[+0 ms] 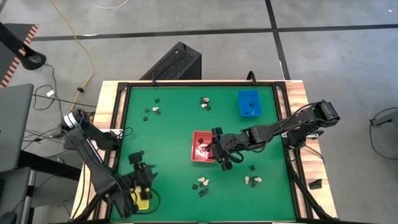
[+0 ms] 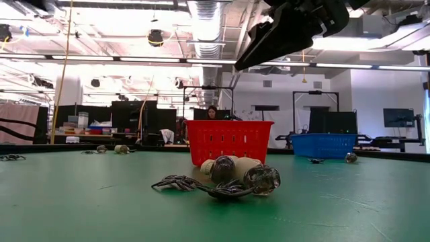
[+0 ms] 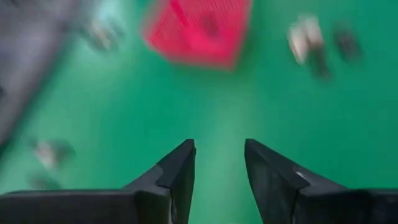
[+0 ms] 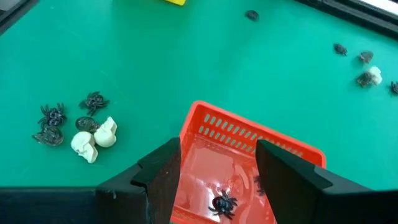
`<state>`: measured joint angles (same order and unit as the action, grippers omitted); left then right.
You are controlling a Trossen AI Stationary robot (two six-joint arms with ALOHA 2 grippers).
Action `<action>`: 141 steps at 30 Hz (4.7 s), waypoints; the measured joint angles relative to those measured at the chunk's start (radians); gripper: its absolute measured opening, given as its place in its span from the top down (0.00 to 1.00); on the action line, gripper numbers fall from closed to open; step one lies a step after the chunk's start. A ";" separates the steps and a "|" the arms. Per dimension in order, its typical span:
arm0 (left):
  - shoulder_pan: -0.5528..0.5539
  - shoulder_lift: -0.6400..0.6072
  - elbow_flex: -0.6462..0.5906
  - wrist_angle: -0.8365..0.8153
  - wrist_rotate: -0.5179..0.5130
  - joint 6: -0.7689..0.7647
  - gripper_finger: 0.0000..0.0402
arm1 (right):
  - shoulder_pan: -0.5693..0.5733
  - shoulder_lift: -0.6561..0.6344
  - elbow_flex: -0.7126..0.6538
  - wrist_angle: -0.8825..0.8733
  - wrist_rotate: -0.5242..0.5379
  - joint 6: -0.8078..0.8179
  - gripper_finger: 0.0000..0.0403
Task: Sort Halloween decoration
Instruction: Put the black spider toy into the red bin
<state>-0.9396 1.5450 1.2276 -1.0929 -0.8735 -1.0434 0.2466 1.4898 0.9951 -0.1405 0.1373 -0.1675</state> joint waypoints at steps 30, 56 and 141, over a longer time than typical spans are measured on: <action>0.717 -0.678 -0.995 1.784 0.612 1.188 0.78 | -0.497 -0.092 0.020 -0.276 -0.021 0.238 0.41; 0.718 -0.655 -1.035 1.885 0.554 1.227 0.78 | -0.768 0.598 0.610 -0.405 -0.139 0.133 0.47; 0.718 -0.655 -1.034 1.862 0.553 1.257 0.78 | -0.724 0.565 0.441 -0.400 -0.181 0.167 0.88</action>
<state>-0.2214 0.8898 0.1940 0.7689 -0.3202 0.2138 -0.4774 2.0549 1.4364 -0.5403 -0.0442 -0.0006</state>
